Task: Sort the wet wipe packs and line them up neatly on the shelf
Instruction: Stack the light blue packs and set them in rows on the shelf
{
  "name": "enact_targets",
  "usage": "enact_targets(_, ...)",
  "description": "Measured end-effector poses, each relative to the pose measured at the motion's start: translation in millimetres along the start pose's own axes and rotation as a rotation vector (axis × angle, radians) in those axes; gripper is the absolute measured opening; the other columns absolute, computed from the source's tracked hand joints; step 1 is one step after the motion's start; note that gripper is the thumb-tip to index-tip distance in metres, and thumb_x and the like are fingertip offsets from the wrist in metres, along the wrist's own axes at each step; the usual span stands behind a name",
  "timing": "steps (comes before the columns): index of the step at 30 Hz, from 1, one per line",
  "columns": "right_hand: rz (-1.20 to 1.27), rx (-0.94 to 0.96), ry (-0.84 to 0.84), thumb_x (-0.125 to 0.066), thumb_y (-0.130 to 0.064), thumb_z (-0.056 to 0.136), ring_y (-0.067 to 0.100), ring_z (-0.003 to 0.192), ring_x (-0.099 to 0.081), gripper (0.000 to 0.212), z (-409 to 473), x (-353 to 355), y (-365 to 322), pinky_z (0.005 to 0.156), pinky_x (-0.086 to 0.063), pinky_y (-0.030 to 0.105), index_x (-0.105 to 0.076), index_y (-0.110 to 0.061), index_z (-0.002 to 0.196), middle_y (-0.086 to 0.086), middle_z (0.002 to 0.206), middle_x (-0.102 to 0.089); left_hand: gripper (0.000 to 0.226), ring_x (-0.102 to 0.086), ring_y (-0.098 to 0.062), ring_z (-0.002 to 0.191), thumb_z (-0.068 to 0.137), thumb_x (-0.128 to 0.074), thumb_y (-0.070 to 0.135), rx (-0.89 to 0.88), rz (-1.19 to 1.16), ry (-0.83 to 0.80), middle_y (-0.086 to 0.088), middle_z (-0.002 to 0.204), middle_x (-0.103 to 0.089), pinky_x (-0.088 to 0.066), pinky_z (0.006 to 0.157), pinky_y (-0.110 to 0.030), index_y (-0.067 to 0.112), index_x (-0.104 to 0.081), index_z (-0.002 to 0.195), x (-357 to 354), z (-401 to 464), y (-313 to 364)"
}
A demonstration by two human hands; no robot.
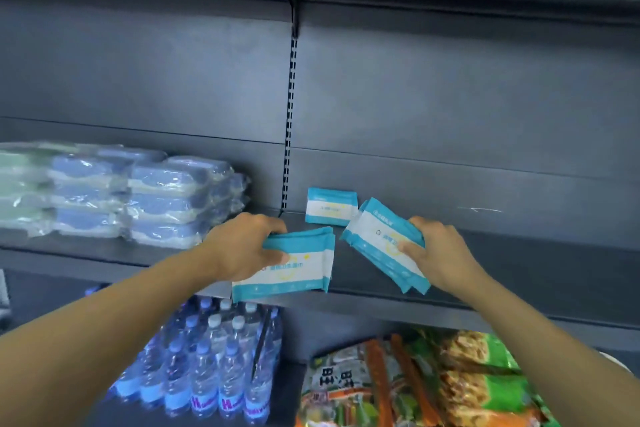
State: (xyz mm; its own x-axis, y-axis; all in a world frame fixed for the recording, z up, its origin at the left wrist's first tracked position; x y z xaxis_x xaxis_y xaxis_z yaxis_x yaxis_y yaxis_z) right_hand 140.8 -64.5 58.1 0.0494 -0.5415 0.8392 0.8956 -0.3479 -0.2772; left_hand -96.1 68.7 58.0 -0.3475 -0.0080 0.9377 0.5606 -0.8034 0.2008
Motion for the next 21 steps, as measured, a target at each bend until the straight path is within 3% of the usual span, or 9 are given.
enact_targets(4, -0.022, 0.001, -0.033, -0.058, -0.028, 0.09, 0.027, 0.09, -0.061, 0.018, 52.0, -20.7, 0.0, 0.073, -0.049, 0.036, -0.057, -0.018, 0.106, 0.003, 0.104, -0.066, 0.015, -0.055, -0.014, 0.08, 0.088, -0.062, 0.033, 0.014, 0.025, 0.013, 0.008, 0.087, -0.06, -0.05, 0.076, -0.035, 0.027, -0.06, 0.102, 3.9, 32.9, -11.0)
enact_targets(13, -0.05, 0.015, -0.066, -0.057, -0.025, 0.091, 0.026, 0.092, -0.059, 0.024, 152.0, -81.8, -16.2, 0.071, -0.045, 0.034, -0.055, -0.02, 0.114, 0.004, 0.111, -0.064, 0.014, -0.056, -0.013, 0.081, 0.087, -0.062, 0.031, -0.031, 0.033, -0.016, 0.011, 0.084, -0.056, -0.051, 0.073, -0.035, 0.036, -0.048, 0.086, -9.6, 117.8, -59.1)
enact_targets(17, 0.002, 0.008, -0.106, -0.059, -0.02, 0.089, 0.023, 0.088, -0.059, 0.019, 189.3, -108.7, -19.5, 0.076, -0.05, 0.038, -0.056, -0.021, 0.108, 0.003, 0.108, -0.064, 0.013, -0.057, -0.017, 0.087, 0.086, -0.062, 0.032, -0.043, 0.047, -0.042, 0.008, 0.089, -0.06, -0.048, 0.073, -0.032, 0.034, -0.05, 0.084, -17.0, 145.4, -80.7)
enact_targets(21, -0.005, 0.017, -0.167, -0.06, -0.02, 0.09, 0.024, 0.098, -0.056, 0.031, 212.0, -135.5, -18.6, 0.085, -0.048, 0.038, -0.054, -0.018, 0.12, 0.004, 0.116, -0.061, 0.012, -0.059, -0.016, 0.089, 0.086, -0.063, 0.032, -0.036, 0.036, -0.06, 0.007, 0.093, -0.063, -0.049, 0.074, -0.031, 0.034, -0.051, 0.084, -24.1, 165.1, -96.5)
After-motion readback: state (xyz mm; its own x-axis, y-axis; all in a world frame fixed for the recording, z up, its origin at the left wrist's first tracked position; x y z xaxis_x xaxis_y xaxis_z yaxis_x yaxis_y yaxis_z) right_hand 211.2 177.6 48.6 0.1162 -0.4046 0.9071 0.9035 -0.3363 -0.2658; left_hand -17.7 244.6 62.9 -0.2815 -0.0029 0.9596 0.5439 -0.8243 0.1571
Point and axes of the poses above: each hand's wrist, its own z-axis towards the middle knuckle, its own x-axis out of the back of the hand, y = z × x, the point moved 7 cm from there along z, towards the middle knuckle
